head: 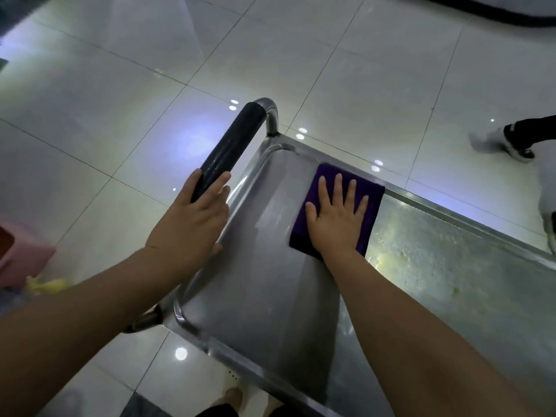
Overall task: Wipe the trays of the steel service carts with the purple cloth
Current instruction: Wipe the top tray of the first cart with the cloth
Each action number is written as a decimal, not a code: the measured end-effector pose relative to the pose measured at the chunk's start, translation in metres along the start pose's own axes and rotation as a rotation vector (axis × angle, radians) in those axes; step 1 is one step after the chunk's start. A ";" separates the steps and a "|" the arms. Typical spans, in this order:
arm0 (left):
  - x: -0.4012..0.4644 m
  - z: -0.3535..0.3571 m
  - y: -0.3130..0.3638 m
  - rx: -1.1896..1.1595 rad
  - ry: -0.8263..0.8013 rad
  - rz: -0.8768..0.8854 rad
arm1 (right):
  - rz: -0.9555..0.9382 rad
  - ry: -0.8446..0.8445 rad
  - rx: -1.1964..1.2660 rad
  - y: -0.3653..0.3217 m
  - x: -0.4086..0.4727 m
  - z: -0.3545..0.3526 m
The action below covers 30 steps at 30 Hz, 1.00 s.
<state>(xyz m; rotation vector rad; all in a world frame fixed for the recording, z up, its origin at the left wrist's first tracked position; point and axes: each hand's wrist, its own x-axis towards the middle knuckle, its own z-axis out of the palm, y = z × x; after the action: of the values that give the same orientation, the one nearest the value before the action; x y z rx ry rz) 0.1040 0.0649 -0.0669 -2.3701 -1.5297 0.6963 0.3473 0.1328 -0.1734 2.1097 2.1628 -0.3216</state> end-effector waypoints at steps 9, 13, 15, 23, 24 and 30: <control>-0.008 -0.002 0.003 -0.012 0.087 -0.009 | 0.014 0.013 -0.001 -0.030 -0.098 0.028; -0.012 -0.001 0.004 0.028 0.098 0.008 | 0.009 0.030 0.022 -0.045 -0.147 0.041; -0.014 -0.002 0.005 0.045 0.108 0.040 | 0.013 0.057 0.035 -0.051 -0.170 0.049; -0.023 -0.007 0.006 0.116 0.237 0.291 | 0.004 0.070 0.020 -0.049 -0.244 0.063; -0.022 -0.007 0.006 0.115 0.238 0.313 | 0.002 0.060 0.016 -0.045 -0.252 0.063; -0.023 -0.006 0.050 -0.208 0.287 0.369 | 0.005 -0.010 0.024 -0.036 -0.261 0.060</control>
<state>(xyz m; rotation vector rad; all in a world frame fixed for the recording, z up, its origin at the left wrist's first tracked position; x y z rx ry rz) 0.1384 0.0230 -0.0772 -2.7981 -1.1060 0.2507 0.3154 -0.1355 -0.1717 2.1215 2.1588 -0.3582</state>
